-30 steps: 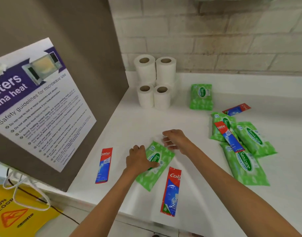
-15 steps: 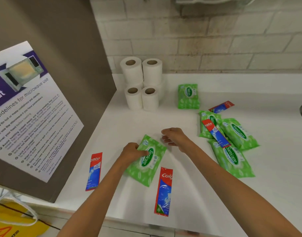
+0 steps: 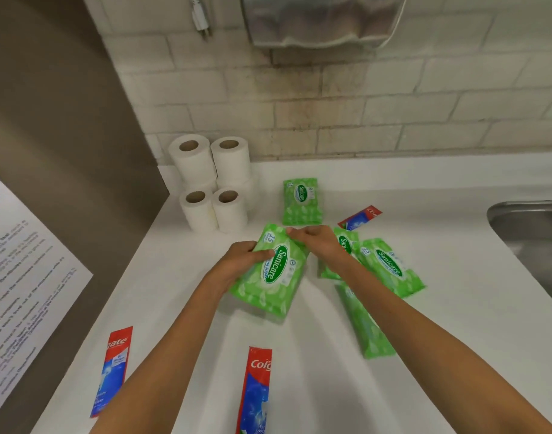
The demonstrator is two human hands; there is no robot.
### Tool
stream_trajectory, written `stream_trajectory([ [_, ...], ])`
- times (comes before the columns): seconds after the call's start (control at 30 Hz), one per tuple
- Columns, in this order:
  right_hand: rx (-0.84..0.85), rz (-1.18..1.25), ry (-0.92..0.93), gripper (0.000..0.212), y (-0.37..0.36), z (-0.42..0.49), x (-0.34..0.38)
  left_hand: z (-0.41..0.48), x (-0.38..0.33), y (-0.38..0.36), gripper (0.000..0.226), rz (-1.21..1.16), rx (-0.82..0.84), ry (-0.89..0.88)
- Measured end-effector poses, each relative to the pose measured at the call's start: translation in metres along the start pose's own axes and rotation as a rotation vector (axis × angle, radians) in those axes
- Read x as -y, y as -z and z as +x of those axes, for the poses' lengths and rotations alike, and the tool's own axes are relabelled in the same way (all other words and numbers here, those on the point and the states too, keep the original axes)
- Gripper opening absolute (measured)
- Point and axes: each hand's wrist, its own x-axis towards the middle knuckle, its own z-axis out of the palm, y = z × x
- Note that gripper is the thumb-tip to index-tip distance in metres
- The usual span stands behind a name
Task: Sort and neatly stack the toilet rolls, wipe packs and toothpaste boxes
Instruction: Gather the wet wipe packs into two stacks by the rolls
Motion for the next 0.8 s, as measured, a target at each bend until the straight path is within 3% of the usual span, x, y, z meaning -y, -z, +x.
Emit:
stream_trajectory([
  [0.1,0.034,0.026,-0.022,0.017,0.015,0.012,0.005,0.012,-0.014,-0.016,0.025,-0.09,0.009,-0.011],
  [0.43,0.053,0.193,-0.141,0.024,0.05,0.053,0.004,0.074,-0.042,-0.045,0.032,-0.121,-0.256,-0.129],
  [0.57,-0.01,0.245,-0.14,0.023,0.061,0.076,0.01,0.098,-0.046,-0.049,0.041,-0.069,-0.227,-0.141],
  [0.67,-0.064,0.304,-0.149,0.022,0.067,0.092,0.012,0.102,-0.045,-0.053,0.033,-0.046,-0.165,-0.123],
  [0.8,-0.085,0.361,-0.179,0.023,0.067,0.116,0.01,0.119,-0.033,-0.054,0.029,-0.035,-0.223,-0.124],
])
